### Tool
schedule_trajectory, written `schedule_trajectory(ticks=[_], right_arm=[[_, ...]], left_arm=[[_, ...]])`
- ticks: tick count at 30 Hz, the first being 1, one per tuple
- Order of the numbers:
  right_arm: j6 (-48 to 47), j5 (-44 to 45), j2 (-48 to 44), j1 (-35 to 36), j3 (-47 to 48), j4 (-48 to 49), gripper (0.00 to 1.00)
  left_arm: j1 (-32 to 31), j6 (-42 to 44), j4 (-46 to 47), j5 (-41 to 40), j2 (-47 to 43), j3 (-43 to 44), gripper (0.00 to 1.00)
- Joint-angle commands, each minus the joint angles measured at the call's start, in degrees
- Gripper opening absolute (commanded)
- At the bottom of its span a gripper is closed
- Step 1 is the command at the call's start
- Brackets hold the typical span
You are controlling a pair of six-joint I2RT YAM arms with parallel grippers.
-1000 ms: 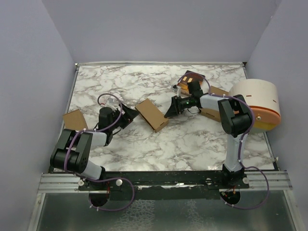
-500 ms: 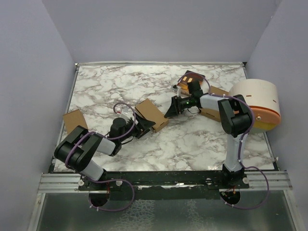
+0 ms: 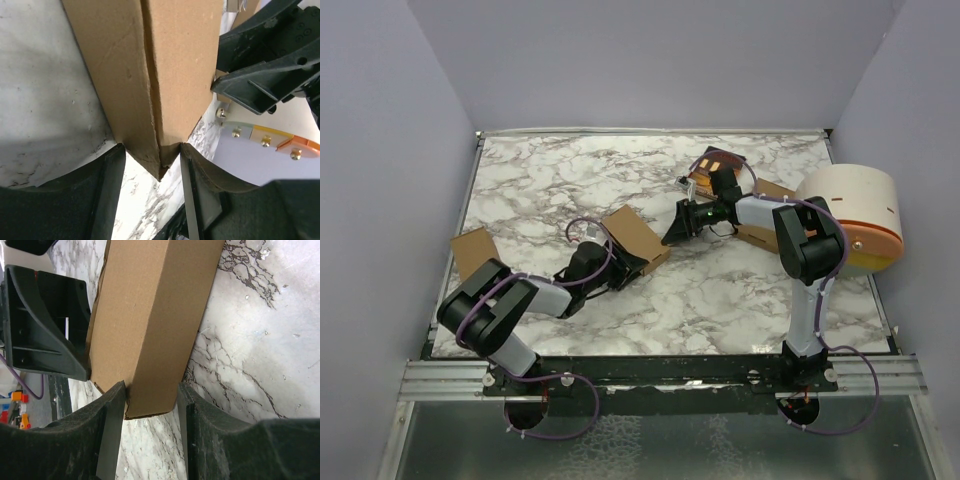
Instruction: Fold the paper box
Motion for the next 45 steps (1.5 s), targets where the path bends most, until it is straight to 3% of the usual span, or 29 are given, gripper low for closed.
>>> schedule_trajectory(ticks=[1,10,29,38,40,45], right_arm=[[-2.8,3.8,2.6,0.7,-0.3,-1.7,0.45],[-2.7,3.8,2.7,0.7,-0.3,-1.7,0.44],[-2.6,3.8,2.6,0.7,-0.3,-1.6,0.44],[-2.7,3.9,2.4,0.7,-0.3,-1.6,0.44],[-2.6,4.0,2.5,0.7,-0.3,-1.6,0.44],[-2.6,4.0,2.6,0.7,-0.3,-1.6,0.44]], left_arm=[[-1.2,-1.6,-8.8,-5.1,-2.1,2.4,0.49],[-2.2,-2.3,-14.3,-6.7,-4.7,4.6,0.42],[-3.8,-4.5,-19.4,-8.2,-9.7,5.7,0.44],[-4.0,-4.9,-20.0,-7.7,-7.3,7.0,0.43],[-4.0,-4.9,-20.0,-7.8,-7.1,7.2,0.41],[-4.1,-4.7,-20.1,-8.0,-7.0,7.6,0.25]])
